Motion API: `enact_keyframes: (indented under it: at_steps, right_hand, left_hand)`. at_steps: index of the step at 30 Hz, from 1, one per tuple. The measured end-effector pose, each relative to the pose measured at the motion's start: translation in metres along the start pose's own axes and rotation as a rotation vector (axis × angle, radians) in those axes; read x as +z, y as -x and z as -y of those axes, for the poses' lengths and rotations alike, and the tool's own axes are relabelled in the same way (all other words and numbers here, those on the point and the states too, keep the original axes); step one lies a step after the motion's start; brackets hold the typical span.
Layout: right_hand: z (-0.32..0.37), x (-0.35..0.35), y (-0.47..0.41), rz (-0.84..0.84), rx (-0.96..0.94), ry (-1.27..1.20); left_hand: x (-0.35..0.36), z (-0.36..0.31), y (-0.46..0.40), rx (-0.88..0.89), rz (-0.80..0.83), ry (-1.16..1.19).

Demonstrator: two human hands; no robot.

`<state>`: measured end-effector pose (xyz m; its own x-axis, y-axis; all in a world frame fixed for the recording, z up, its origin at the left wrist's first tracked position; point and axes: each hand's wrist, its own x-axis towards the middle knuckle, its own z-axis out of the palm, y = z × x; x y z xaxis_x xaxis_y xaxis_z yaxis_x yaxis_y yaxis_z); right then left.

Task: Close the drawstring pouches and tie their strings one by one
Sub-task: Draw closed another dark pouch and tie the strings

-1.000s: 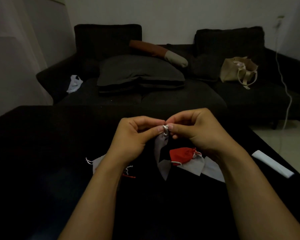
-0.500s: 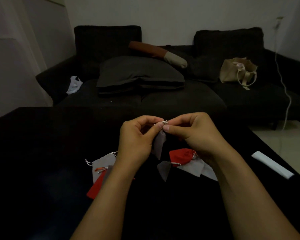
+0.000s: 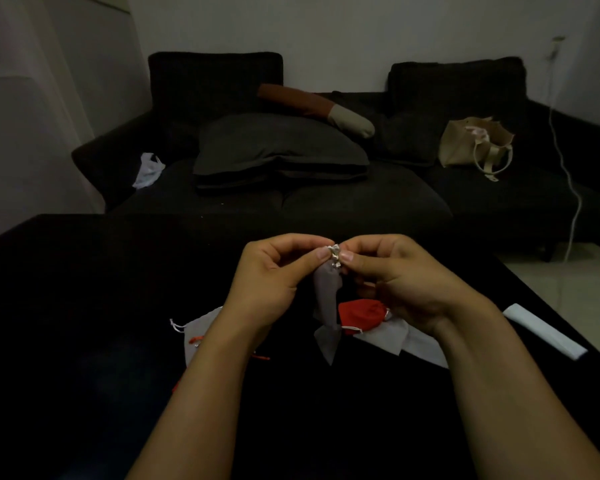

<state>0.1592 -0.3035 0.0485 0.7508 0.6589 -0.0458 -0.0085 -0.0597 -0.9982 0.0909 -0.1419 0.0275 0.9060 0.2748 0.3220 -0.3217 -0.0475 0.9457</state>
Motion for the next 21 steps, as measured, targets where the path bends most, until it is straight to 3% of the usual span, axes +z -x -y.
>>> enact_keyframes:
  at_steps: [4,11,21]
  right_hand:
    - [0.0013,-0.0026,0.0019,0.021,-0.025,0.029]
    - [0.0020,-0.0007,0.0019,-0.111,-0.192,0.251]
    - [-0.0065,0.0040,-0.0027,0.041,-0.197,0.159]
  left_hand:
    - [-0.0032,-0.0008,-0.0008,0.037,0.017,-0.037]
    - [-0.0020,0.0027,-0.0013,0.021,0.006,-0.053]
    - [-0.0049,-0.0011,-0.0026,0.052,-0.006,-0.065]
